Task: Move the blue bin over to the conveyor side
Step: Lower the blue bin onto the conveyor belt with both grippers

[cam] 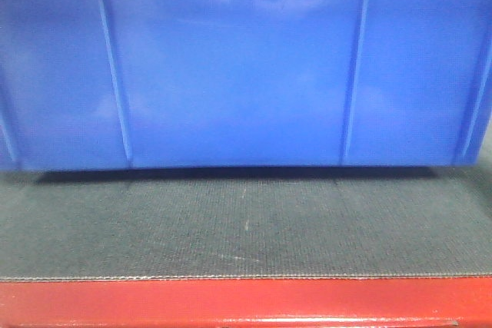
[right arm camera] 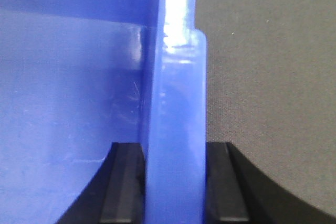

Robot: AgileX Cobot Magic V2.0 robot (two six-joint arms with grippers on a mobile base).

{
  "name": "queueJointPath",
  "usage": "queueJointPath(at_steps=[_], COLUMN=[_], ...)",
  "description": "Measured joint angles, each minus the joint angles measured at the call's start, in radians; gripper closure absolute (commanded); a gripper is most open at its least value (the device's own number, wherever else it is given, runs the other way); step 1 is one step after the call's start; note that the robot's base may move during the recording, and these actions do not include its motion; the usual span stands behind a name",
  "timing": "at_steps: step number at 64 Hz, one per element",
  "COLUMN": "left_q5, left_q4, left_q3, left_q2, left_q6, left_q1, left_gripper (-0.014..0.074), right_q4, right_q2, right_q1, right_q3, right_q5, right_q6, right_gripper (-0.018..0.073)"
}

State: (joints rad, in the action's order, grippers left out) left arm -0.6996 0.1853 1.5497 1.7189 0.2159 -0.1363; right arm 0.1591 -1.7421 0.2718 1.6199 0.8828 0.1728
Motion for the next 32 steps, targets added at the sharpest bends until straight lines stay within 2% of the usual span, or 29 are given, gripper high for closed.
queueJointPath(at_steps=[10,15,22,32], left_q5=[0.0,0.0,0.002,0.004], left_q4=[0.0,0.002,0.007,-0.001], left_q3=[0.0,0.0,0.0,0.0], left_q2=[0.017,0.019,0.019,0.019], left_q6=[0.0,0.0,0.0,-0.002], left_q1=[0.002,0.002,0.005,0.005], left_gripper=[0.0605,0.055,0.0419,0.0232], right_q4=[0.0,0.0,0.0,-0.012], right_q2=[-0.016,-0.02,-0.02,-0.029], right_q1=[0.0,0.0,0.0,0.002], right_q3=[0.0,0.0,0.0,0.0], right_q5=[-0.007,-0.012,-0.019,-0.037], right_q6=[0.0,0.0,0.002,0.0], right_gripper=[0.064,0.0632,0.05,0.0205])
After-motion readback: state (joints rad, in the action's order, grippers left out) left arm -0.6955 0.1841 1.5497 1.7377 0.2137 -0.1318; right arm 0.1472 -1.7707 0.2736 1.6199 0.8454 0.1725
